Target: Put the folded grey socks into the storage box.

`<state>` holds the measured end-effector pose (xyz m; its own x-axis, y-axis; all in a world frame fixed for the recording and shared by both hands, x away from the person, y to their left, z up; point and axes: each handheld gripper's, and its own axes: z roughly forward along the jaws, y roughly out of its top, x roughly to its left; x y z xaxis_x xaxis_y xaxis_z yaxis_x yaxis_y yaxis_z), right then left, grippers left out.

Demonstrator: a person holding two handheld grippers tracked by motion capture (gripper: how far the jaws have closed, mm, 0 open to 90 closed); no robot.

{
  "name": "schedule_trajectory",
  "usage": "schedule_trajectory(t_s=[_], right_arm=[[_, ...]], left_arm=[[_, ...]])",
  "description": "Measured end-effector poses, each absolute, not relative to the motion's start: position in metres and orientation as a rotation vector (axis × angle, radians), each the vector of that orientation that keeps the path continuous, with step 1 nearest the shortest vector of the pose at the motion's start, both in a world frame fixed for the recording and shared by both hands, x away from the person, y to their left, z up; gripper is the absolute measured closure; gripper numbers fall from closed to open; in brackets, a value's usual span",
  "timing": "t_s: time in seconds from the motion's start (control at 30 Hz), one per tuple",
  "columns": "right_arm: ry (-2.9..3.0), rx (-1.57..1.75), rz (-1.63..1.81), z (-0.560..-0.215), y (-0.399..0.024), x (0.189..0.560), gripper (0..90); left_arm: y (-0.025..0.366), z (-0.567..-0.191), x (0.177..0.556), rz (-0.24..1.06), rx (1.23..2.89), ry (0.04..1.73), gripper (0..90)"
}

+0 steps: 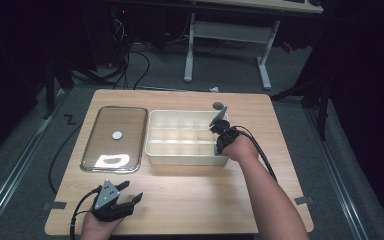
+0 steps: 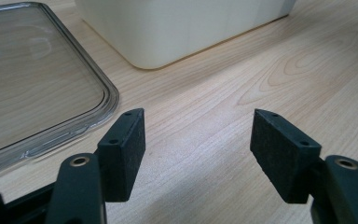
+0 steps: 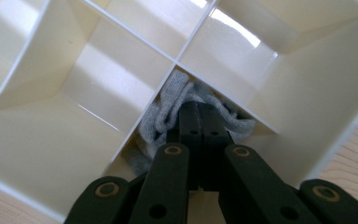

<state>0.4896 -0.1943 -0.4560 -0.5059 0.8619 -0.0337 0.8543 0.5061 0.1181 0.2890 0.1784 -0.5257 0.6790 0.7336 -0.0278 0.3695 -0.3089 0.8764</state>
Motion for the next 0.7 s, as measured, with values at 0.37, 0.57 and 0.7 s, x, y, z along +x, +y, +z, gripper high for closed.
schedule_trajectory(t_s=[0.37, 0.57, 0.7], right_arm=[[2.606, 1.480, 0.276, -0.426, -0.199, 0.478, 86.9], [2.569, 1.460, 0.414, -0.416, -0.199, 0.472, 75.7], [2.533, 1.410, 0.456, -0.417, -0.197, 0.460, 63.9]], left_arm=[[0.180, -0.527, 0.290, 0.471, 1.931, 0.861, 36.6], [0.178, -0.526, 0.292, 0.475, 1.937, 0.858, 36.6], [0.176, -0.526, 0.293, 0.463, 1.946, 0.852, 36.9]])
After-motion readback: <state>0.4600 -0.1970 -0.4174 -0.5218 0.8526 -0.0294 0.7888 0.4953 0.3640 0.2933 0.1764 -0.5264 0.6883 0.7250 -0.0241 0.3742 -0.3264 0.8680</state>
